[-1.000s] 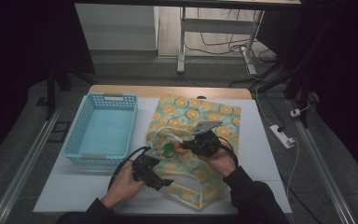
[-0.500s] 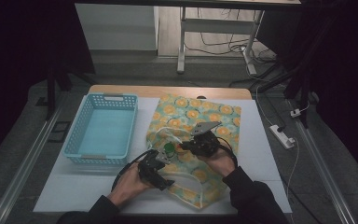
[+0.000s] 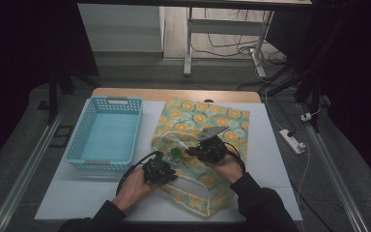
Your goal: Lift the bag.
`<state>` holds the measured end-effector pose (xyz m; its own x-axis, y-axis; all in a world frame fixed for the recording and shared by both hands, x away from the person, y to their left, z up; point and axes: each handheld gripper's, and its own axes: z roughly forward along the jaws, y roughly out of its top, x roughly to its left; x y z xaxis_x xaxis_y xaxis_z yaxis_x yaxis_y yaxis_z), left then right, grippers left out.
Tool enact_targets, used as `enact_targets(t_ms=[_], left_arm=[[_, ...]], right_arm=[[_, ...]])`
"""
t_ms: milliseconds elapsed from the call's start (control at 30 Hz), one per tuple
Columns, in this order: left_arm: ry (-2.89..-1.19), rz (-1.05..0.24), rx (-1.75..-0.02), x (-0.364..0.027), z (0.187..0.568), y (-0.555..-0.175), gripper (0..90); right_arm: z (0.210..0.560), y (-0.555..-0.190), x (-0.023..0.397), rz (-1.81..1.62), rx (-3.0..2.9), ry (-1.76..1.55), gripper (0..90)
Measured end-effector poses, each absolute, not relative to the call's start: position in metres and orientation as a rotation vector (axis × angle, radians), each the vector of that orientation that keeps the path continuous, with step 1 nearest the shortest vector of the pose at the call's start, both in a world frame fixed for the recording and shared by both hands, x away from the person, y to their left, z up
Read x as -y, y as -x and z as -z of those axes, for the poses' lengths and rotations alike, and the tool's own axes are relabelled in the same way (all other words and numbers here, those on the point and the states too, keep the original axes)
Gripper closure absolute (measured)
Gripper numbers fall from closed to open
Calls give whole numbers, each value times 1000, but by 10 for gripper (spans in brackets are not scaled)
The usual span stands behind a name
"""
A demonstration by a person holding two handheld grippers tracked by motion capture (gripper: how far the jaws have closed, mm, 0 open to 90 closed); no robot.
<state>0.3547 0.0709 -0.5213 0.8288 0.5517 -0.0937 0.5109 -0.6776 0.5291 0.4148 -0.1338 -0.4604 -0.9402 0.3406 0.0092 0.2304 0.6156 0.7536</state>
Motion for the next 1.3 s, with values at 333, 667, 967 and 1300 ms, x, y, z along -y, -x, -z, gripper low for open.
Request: enact_targets(t_ms=[333, 667, 967, 1300], left_arm=[[-2486, -109, -848, -65, 514, -356, 889], [-2397, -128, -830, -71, 486, -357, 891], [-2307, -84, -827, -80, 464, -364, 891], [-2249, -36, -833, -89, 444, -380, 892]], right_arm=[[458, -416, 137, -1241, -2696, -498, 900], [442, -417, 146, -1324, -2651, -520, 900], [427, -419, 151, -1372, -2628, -526, 900], [413, -424, 152, -1403, -2625, -521, 900]])
